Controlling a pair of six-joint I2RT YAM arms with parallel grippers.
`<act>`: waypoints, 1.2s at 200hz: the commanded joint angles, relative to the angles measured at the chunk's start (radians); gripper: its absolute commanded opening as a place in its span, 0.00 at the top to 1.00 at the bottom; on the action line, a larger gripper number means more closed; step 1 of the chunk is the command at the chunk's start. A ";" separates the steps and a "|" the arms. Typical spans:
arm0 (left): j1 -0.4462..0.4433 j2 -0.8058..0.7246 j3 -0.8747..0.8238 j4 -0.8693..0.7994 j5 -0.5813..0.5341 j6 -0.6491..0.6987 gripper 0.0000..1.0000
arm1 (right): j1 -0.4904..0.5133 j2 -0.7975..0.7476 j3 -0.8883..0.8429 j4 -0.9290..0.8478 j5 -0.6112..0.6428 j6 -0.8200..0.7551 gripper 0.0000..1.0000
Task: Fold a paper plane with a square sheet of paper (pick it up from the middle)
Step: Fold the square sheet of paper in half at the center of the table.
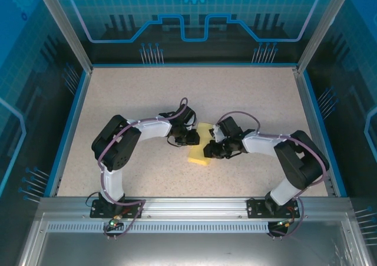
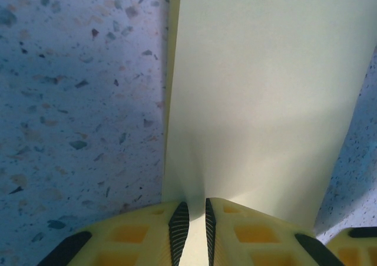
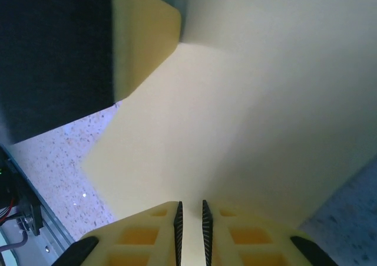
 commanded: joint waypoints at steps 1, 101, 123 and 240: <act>0.001 0.107 -0.054 -0.121 -0.113 0.038 0.77 | 0.018 0.031 0.005 -0.004 -0.015 0.001 0.81; 0.004 0.134 -0.037 -0.124 -0.115 0.039 0.77 | 0.036 -0.038 -0.103 -0.153 -0.033 -0.068 0.81; 0.004 0.140 -0.034 -0.126 -0.114 0.043 0.78 | 0.051 -0.065 -0.114 -0.194 -0.028 -0.081 0.81; 0.006 0.145 -0.027 -0.122 -0.104 0.050 0.78 | 0.072 -0.071 0.015 -0.055 0.023 0.016 0.82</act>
